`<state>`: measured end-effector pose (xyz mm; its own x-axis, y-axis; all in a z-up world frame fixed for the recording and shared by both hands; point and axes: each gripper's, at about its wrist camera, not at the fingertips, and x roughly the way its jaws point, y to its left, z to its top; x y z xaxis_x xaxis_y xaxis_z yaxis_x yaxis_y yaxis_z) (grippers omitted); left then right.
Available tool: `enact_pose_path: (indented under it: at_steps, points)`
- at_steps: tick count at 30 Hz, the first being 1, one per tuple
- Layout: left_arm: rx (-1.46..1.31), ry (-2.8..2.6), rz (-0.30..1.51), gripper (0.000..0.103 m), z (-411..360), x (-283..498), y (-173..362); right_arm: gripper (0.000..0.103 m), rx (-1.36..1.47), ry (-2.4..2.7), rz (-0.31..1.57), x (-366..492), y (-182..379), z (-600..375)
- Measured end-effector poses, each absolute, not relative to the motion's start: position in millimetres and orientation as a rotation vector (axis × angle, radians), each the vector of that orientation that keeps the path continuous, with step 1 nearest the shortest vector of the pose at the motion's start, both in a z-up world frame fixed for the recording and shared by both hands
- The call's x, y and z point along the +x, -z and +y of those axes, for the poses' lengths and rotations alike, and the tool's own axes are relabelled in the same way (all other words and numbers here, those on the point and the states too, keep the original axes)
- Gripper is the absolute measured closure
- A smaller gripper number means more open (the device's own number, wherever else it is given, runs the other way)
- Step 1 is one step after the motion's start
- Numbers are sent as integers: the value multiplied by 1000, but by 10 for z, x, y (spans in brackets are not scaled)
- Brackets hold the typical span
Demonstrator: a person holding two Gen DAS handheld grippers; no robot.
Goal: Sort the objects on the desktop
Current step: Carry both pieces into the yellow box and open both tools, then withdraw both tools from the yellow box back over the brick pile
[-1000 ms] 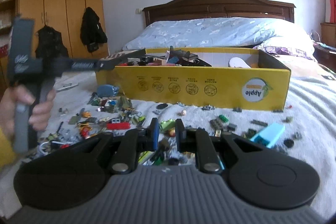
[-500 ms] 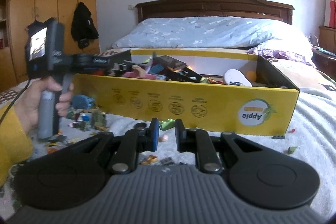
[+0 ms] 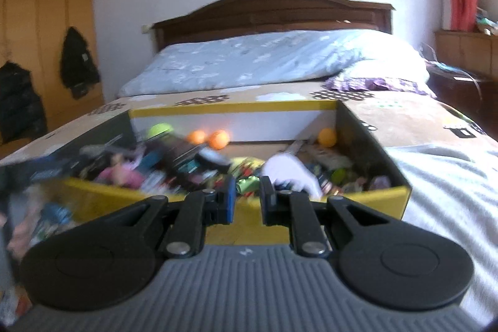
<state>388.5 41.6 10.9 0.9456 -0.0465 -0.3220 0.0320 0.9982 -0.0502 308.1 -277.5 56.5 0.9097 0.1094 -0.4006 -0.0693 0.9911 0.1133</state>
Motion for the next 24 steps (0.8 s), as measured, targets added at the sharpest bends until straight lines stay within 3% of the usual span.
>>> enact_pose_path:
  at_steps: [4, 7, 10, 12, 24]
  points:
    - [-12, 44, 326, 3, 352, 3883, -103, 83, 62, -43, 481, 3553, -574, -2742]
    - [21, 30, 324, 3, 307, 3867, -85, 72, 50, 3, 520, 3870, -528, -2702]
    - [17, 33, 327, 3, 305, 3858, -85, 37, 44, 45, 563, 4091, -484, -2648]
    - [4, 37, 328, 2, 322, 3847, -94, 29, 53, 62, 583, 4158, -451, -2624]
    - [17, 32, 332, 1, 336, 3828, -99, 18, 50, 47, 585, 4004, -514, -2567]
